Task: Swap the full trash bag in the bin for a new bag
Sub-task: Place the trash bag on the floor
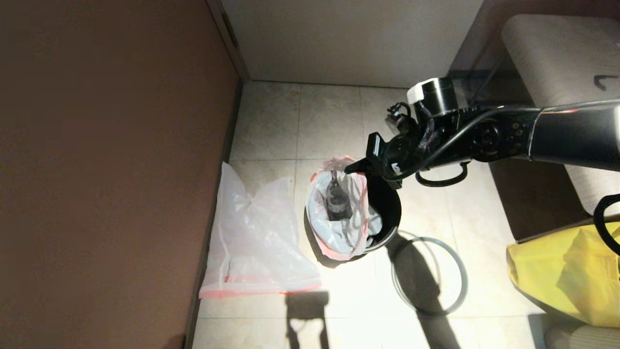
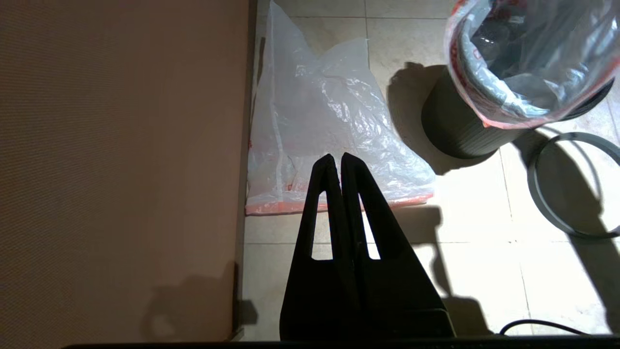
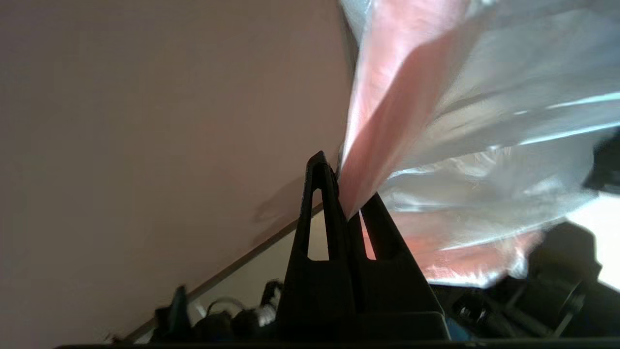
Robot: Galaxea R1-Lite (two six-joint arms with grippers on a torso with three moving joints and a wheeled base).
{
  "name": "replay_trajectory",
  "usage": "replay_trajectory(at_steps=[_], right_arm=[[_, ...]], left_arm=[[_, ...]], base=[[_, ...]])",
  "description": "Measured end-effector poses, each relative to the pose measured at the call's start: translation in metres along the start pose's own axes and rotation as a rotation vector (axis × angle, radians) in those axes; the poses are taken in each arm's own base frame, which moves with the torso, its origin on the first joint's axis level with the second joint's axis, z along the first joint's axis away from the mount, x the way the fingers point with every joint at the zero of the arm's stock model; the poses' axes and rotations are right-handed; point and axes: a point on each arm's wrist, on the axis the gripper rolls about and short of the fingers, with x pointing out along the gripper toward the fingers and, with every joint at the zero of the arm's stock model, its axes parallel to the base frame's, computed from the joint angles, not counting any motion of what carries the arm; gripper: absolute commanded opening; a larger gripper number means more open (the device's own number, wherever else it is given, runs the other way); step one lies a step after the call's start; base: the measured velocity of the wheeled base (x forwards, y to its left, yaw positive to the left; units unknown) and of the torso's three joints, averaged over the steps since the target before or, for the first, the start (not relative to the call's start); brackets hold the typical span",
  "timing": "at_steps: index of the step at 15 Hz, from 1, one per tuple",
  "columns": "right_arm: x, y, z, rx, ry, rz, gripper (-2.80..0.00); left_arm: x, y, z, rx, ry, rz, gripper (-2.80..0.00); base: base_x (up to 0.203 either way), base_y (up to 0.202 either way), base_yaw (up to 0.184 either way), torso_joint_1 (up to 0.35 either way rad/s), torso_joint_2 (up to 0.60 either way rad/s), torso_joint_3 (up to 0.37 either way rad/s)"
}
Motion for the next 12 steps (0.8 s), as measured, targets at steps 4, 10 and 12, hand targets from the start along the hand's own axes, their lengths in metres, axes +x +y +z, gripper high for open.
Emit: replay_trajectory(at_steps=[4,10,12], right_arm=[[-0.026,0.03,-0.008,-0.022,0.005,0.025,-2.8],[-0.065,0.076,-0.021,-0.01,-0.011,0.117,-2.8],[-0.078,0.086,-0.023,0.001,-0.007,0.157,-2.8]], left_arm=[[0.0,0.0,0.0,0.0,0.0,0.0,-2.8],[0.0,0.0,0.0,0.0,0.0,0.0,-2.8],[0.0,0.0,0.0,0.0,0.0,0.0,-2.8]], base=[[0.0,0.0,0.0,0.0,0.0,0.0],[0.0,0.0,0.0,0.0,0.0,0.0],[0.0,0.0,0.0,0.0,0.0,0.0]])
